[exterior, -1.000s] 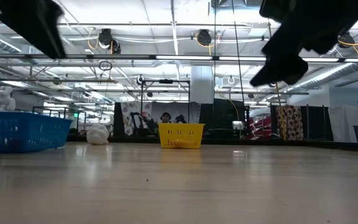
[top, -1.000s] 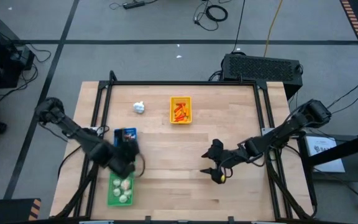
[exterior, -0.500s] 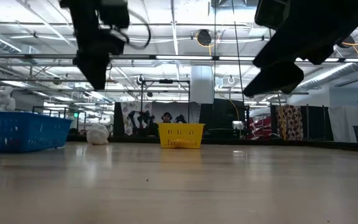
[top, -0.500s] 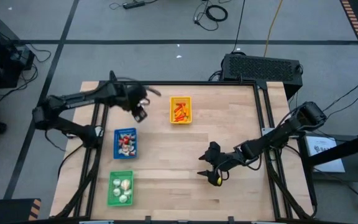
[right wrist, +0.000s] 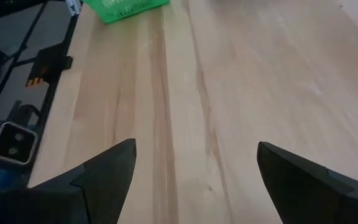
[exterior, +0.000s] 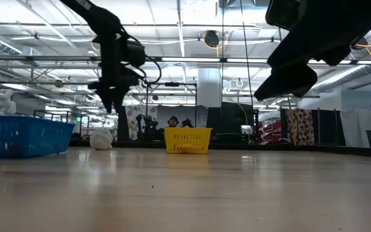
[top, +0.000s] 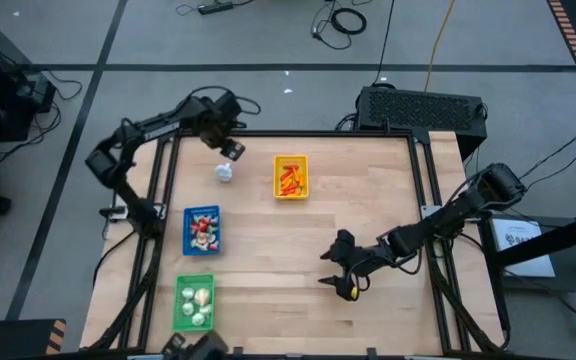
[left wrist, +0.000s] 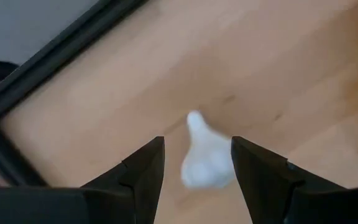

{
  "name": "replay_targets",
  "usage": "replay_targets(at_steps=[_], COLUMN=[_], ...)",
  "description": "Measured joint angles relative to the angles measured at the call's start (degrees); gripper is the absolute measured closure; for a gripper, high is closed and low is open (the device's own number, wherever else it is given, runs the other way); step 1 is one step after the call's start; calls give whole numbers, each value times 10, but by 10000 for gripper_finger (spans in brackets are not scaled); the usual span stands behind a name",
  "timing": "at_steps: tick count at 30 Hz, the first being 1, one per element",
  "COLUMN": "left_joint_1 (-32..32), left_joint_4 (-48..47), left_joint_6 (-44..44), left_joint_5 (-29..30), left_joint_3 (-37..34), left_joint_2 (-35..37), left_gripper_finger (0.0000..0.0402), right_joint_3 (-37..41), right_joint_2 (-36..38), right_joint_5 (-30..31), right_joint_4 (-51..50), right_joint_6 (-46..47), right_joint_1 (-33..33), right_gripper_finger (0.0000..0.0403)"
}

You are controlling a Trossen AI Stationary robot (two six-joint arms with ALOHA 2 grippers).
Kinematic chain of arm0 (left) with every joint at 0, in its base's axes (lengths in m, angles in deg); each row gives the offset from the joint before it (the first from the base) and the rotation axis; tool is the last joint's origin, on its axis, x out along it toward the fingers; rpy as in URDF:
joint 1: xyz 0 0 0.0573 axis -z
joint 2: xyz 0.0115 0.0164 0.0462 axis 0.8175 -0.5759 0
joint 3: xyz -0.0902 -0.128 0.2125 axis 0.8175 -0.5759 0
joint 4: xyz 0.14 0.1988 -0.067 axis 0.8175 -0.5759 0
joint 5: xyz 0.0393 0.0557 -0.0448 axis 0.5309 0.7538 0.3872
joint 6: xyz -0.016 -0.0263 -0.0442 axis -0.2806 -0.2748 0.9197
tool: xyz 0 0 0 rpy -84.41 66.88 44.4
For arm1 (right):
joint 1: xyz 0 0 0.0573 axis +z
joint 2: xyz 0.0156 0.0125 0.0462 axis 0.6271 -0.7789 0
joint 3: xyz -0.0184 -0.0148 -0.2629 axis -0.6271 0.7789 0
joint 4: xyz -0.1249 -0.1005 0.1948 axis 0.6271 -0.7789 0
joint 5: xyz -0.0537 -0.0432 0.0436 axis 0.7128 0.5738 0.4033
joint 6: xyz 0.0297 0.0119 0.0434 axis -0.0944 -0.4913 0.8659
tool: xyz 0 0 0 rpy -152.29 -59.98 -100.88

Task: Sort produce into baskets
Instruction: Put the garlic into the green bin

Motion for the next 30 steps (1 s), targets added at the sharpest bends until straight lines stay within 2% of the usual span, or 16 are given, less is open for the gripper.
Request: replay_targets(at_steps=[5, 9, 16, 22, 30], left_joint_1=[-23, -46, -54, -52, -43], left_joint_4=[-4, -28, -68, -56, -51], left_joint_6=[15, 54, 56, 55, 56], left_joint_5=[-56, -42, -41, -70, -71], left_joint_3=[46, 60, 60, 60, 60], left_joint_2=[-52, -91, -149, -164, -182], left_gripper_finger=[210, 210, 210, 210, 210], right_joint_3=[0, 0, 0, 0, 0], right_joint_2=[0, 0, 0, 0, 0], right_joint_5=[-3, -3, -18, -18, -18], right_joint_4=[0, -6, -25, -34, -33], right_joint_6=[-4, -10, -21, -18, -17], right_joint_1=[8, 11, 16, 15, 15], right_gripper_finger=[78, 78, 78, 78, 78])
